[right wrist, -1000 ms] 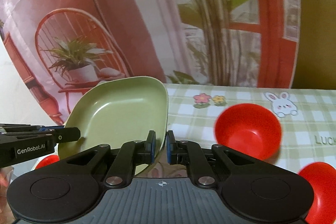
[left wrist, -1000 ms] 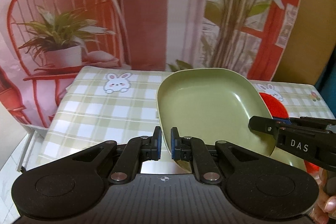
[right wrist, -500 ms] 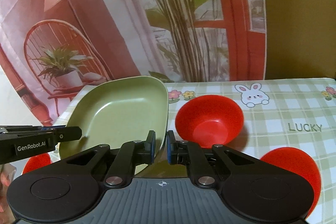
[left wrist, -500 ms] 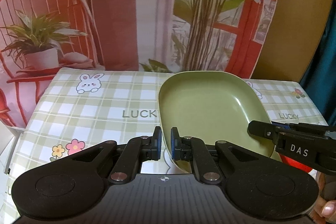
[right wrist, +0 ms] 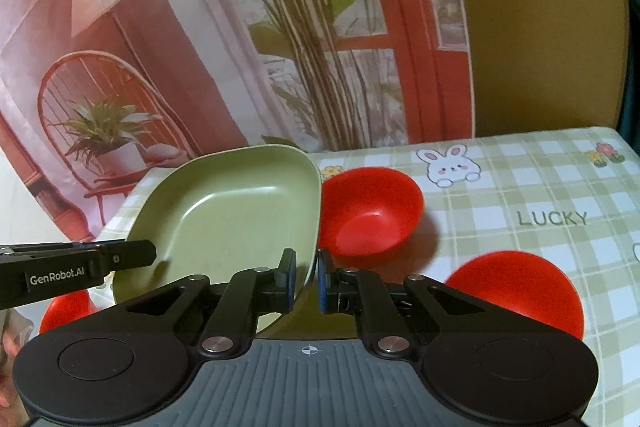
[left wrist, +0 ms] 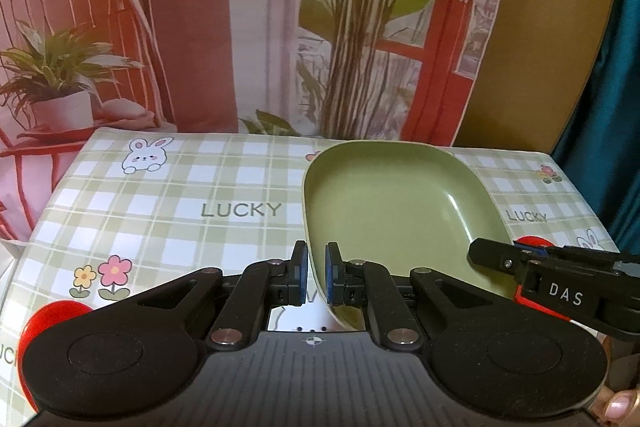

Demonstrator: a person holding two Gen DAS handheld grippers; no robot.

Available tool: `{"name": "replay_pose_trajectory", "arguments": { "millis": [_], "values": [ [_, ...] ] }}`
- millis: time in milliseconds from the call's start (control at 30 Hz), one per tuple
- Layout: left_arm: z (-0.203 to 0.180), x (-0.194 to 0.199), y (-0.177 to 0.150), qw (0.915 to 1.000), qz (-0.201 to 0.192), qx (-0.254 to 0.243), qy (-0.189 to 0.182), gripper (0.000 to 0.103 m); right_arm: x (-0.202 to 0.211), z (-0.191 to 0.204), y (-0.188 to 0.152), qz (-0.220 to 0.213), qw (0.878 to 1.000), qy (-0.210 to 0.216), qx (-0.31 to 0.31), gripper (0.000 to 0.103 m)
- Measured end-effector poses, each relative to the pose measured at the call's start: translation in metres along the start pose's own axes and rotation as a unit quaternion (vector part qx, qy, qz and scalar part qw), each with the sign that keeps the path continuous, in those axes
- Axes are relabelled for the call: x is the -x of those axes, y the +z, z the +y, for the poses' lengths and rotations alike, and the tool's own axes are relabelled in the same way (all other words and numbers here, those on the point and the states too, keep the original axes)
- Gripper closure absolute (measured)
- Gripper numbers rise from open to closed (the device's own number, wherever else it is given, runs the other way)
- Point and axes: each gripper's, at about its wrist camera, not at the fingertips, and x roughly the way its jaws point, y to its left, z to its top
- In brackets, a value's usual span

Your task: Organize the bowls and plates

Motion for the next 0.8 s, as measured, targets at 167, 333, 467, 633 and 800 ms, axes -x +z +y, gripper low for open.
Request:
{"name": "replay_pose_trajectory", "arguments": {
  "millis": [167,333,467,633,800],
  "values": [
    [-0.009,0.005,-0.003,0.9999,-0.005,-0.005,-0.008,0.093,0.008,-0.009,-0.006,-0.004,1.000,-0.003,-0.004,0.093],
    [-0.018,0.009,-0.009,0.9997,-0.008,-0.009,-0.019,0.093,0.019,-0.011,-0.016,-0.012,1.000,-0.017,0.022,0.093],
    [-0.023,0.011,-0.015,0.9996,-0.006,-0.012,-0.024,0.093,0.026,-0.017,-0.024,-0.011,1.000,-0.019,0.019,0.092],
    [-0.028,0.012,-0.025,0.9994,0.002,-0.014,-0.031,0.093,0.034,-0.025,-0.039,0.002,1.000,-0.020,0.010,0.092],
    [-0.031,0.013,-0.036,0.9993,0.009,-0.011,-0.034,0.093,0.036,-0.030,-0.051,0.015,1.000,-0.020,0.008,0.092]
  ]
}}
